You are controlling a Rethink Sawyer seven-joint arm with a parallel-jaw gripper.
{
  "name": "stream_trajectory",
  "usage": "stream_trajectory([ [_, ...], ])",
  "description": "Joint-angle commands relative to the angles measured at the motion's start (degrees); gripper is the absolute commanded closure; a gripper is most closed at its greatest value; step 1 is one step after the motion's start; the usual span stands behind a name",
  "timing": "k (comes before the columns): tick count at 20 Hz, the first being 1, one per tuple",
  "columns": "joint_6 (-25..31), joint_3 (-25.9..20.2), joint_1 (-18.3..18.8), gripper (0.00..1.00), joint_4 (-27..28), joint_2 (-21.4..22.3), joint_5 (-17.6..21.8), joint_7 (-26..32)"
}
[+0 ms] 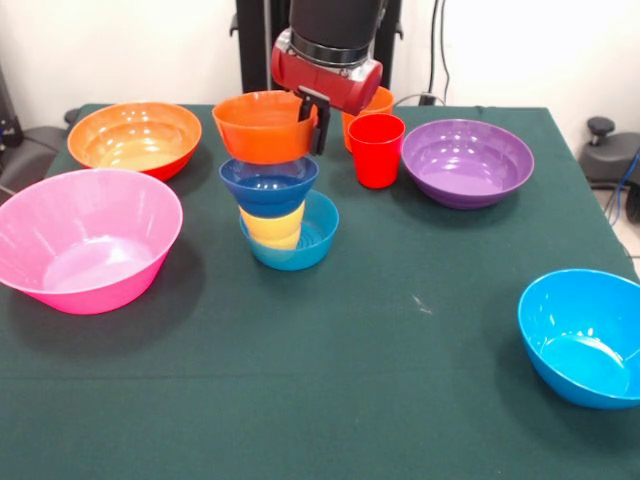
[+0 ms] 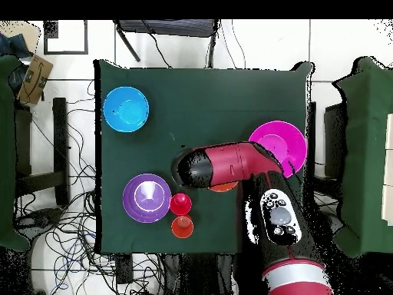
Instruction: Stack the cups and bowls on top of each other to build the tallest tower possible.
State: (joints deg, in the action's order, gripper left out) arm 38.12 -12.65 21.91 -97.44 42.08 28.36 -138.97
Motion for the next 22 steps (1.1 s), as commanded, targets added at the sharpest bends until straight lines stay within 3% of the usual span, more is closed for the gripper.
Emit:
stream_trajectory([
  [1,1.78,-4.83,-1.07,1.0,1.77,-2.58,4.87,12.19],
  [13,-2.89,-3.28,-1.95,1.0,1.61,-5.26,7.9,8.89],
  [22,-3.04,-4.2,-1.55,1.0,3.14,-6.56,8.43,9.06],
])
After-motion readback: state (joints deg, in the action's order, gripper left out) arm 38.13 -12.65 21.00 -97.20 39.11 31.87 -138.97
